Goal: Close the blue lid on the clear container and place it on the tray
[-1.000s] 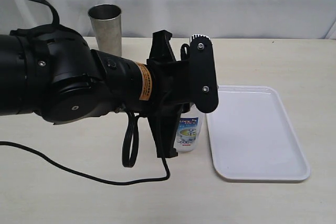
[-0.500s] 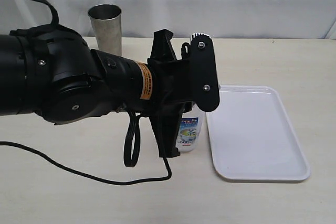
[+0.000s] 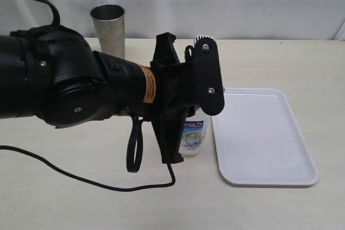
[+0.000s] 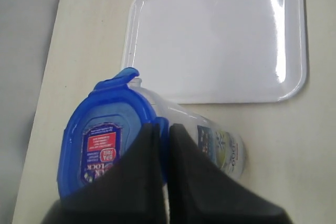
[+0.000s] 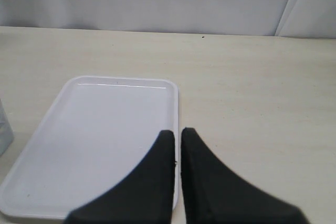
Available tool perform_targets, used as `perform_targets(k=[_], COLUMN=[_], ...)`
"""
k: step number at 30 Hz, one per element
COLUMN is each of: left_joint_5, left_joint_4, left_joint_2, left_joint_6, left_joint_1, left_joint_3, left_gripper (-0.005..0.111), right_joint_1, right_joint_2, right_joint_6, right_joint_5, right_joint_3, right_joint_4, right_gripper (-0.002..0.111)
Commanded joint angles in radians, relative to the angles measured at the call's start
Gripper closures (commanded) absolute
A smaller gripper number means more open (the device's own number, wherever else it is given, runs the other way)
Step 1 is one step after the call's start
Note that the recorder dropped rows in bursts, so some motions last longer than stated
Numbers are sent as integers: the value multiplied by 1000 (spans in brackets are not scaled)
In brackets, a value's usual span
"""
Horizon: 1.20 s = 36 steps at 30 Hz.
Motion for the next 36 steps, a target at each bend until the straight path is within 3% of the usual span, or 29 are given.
perform_targets(k=[1,12,36], left_joint_5=[-20,-22,-3], left_joint_4=[-16,-12,5], left_joint_2=[-8,-8,-8], left_joint_6=[0,32,23], left_joint_1=[-8,-42,-7], left_joint_3=[4,4,4], left_gripper=[107,107,107], right_joint_1=[-3,-3,-3], right_joint_2=[-5,-5,-5], right_joint_6=[1,1,1], right_joint_5=[-5,-5,-5], right_joint_3=[3,3,3], right_joint_4=[-1,-1,-1], right_gripper=[104,104,104])
